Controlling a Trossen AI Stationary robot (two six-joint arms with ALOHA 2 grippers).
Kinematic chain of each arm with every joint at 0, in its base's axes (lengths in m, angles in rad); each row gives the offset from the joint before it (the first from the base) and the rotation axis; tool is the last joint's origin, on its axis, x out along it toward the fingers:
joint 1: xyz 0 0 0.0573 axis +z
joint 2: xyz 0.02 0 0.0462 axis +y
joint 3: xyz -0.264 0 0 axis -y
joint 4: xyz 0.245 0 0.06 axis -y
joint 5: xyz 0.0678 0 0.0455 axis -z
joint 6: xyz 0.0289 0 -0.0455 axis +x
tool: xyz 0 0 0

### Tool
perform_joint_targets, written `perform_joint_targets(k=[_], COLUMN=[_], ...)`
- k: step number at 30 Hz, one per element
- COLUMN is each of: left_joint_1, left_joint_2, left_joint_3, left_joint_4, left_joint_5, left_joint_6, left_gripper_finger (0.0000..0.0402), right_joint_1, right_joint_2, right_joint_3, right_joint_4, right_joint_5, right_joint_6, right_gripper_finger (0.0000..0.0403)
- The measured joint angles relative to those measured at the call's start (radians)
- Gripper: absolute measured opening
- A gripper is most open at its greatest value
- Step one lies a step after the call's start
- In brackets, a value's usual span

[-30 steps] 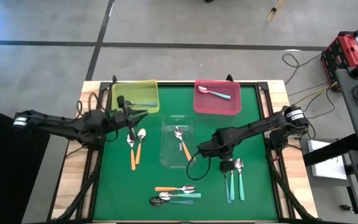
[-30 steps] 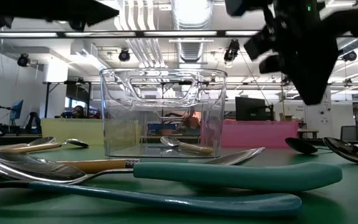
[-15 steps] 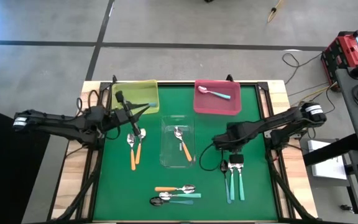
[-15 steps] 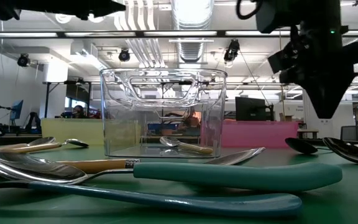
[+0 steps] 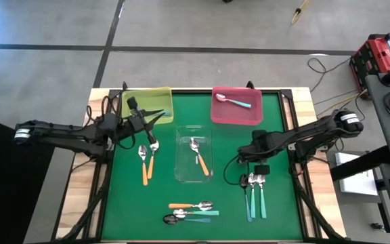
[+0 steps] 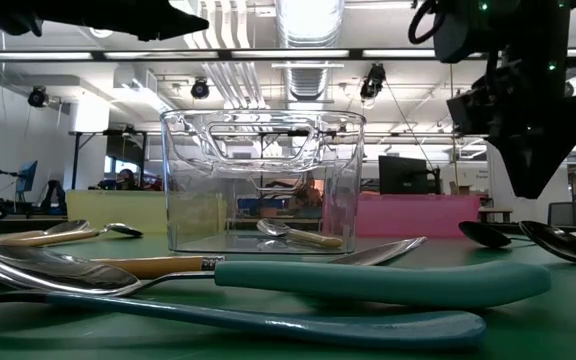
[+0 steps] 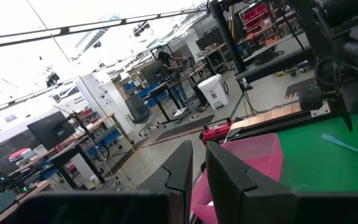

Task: Sort silverware by color (type)
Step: Put the middle right blue spoon into the yellow bin

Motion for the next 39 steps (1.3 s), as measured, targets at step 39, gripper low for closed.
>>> perform_joint_targets(k=[39], left_joint_1=[0.002], left_joint_2=[0.0], left_joint_3=[-0.001], left_joint_4=[0.0], left_joint_5=[-0.001], left_joint_6=[0.0], left_gripper_finger=[0.0029], right_joint_1=[-0.069], right_joint_2=[0.182], right_joint_3=[-0.115], right_joint_4=[0.287], right_joint_5=[-0.051], right_joint_6=[-0.119], right_gripper_finger=[0.0054])
